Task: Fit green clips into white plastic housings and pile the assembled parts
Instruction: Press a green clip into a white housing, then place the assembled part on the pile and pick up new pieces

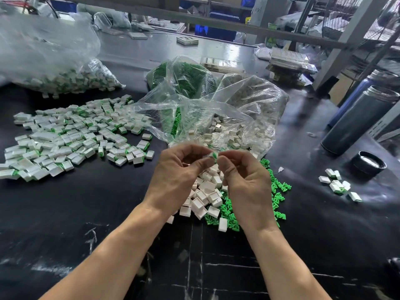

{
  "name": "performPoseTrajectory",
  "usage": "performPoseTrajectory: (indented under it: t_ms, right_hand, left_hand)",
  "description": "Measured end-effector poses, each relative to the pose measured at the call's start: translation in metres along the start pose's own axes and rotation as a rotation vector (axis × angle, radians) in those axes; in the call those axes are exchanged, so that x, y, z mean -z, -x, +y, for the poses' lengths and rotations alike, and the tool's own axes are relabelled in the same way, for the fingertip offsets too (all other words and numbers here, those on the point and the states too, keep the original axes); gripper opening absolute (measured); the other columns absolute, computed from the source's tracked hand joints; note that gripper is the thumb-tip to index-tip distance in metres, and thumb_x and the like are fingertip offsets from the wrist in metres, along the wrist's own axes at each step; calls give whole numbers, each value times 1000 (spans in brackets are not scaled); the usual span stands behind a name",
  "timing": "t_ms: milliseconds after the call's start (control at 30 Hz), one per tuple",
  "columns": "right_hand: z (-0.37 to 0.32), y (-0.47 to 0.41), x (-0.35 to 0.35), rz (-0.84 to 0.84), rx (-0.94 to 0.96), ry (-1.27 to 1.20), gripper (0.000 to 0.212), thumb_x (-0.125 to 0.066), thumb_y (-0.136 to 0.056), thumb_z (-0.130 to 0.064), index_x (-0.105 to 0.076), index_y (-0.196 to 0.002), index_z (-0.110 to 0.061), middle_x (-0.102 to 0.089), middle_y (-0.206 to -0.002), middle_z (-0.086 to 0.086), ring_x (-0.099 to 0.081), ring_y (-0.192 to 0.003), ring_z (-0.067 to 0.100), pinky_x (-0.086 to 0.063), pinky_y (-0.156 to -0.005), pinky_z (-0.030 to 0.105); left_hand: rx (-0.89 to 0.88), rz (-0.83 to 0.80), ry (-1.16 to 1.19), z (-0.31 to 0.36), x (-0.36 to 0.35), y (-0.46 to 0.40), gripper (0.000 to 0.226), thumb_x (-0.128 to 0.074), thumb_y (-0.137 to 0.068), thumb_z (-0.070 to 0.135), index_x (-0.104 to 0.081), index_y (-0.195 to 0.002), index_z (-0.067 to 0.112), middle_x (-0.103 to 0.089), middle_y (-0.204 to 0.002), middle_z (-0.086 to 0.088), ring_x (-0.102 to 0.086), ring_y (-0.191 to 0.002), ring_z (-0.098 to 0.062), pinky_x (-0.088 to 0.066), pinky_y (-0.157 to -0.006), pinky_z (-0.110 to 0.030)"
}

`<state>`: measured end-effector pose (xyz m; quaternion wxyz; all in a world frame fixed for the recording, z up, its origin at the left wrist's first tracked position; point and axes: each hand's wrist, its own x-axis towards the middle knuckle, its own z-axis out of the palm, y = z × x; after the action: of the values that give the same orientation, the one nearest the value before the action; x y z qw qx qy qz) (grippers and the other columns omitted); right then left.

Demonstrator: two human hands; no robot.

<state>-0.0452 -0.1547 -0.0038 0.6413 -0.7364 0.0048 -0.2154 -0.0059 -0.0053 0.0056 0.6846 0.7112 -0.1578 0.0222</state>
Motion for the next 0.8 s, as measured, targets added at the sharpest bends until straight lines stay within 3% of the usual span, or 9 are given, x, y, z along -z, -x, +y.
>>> performPoseTrajectory:
  t_ms: [133,300,367,500,700,800]
  right_hand:
    - [-1,0,1,-7,-3,37,2,-75,-94,-25,-74,-95,-26,-71,-80,-6,-62,-71,12,-50,-66,27]
    - [-3,-1,0,-22,-81,97,6,-73,-97,-22,-71,-92,-25,-74,-83,-2,-69,-75,17,-59,-69,36]
    - [-3,-1,0,-32,-126,73,5,-72,-97,-24,-71,-92,-22,-72,-77,-3,-66,-69,14,-55,-63,33]
    - [-4,-1,3,-77,-200,-16,14,-72,-97,-34,-72,-94,-20,-67,-67,-7,-55,-52,5,-40,-49,14]
    - [-3,-4,8,-124,-309,-65,18,-72,-96,-34,-75,-83,-23,-70,-72,2,-53,-53,11,-40,-46,19]
    - [-3,-7,9,75,-462,-270,17,-72,-97,-28,-74,-85,-15,-66,-66,-1,-49,-45,8,-35,-37,18]
  left_hand:
    - [24,-8,-43,-1,0,-1,14,-80,-86,15,-78,-99,18,-78,-92,4,-74,-90,-16,-62,-86,-37]
    - [50,-11,-20,-1,0,-1,13,-78,-88,11,-79,-100,17,-79,-94,4,-75,-94,-13,-60,-86,-29]
    - [63,-8,-15,-1,0,-1,13,-78,-88,10,-78,-99,16,-79,-93,3,-74,-94,-12,-59,-86,-27]
    - [81,-26,-43,0,1,-1,15,-77,-89,9,-77,-102,17,-78,-94,5,-74,-94,-10,-60,-87,-28]
    - [71,-46,-60,1,4,-1,29,-77,-85,25,-72,-112,21,-76,-94,3,-73,-90,-8,-59,-80,-21]
    - [62,-13,-62,2,6,-1,38,-72,-81,39,-70,-114,21,-76,-97,6,-71,-88,-3,-54,-74,-15]
